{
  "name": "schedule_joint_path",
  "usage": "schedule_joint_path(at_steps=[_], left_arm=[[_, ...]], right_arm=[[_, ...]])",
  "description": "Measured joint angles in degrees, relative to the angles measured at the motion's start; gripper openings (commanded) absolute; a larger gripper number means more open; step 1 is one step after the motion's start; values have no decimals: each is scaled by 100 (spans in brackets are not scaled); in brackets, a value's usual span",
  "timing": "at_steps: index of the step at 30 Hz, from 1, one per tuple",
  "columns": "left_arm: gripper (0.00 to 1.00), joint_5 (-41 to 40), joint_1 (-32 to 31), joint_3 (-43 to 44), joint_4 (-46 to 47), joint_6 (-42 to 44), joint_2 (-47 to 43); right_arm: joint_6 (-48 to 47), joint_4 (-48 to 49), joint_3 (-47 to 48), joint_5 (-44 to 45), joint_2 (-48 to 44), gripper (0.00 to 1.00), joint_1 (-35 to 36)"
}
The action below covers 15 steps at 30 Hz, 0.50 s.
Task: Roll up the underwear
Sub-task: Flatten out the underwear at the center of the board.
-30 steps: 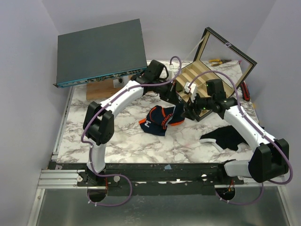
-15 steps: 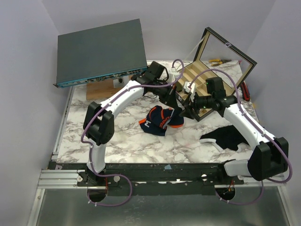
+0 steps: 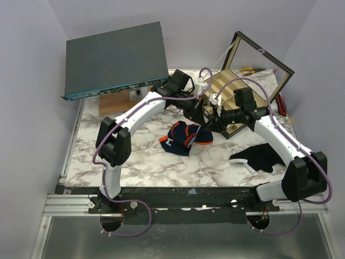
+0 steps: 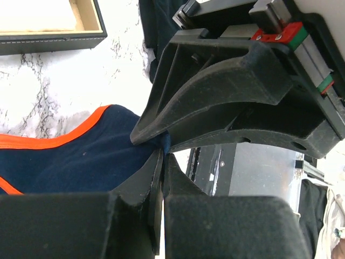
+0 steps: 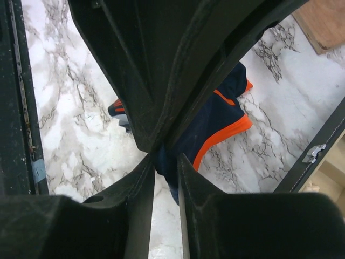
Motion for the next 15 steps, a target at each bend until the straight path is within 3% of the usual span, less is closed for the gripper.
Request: schedule_joint_path(at_steps=[4, 5, 11, 15], left_arm=[[6, 0, 2, 63, -13, 15, 13], [12, 0, 2, 79, -24, 15, 22], [70, -33, 2, 149, -37, 61, 90], [89, -170, 92, 131, -28, 26, 70]], right_arm=[[26, -70, 98, -46, -2, 1, 0], [48, -92, 105, -50, -2, 1, 0], [319, -76, 109, 96, -2, 1, 0], [750, 111, 107, 636, -2, 1, 2]])
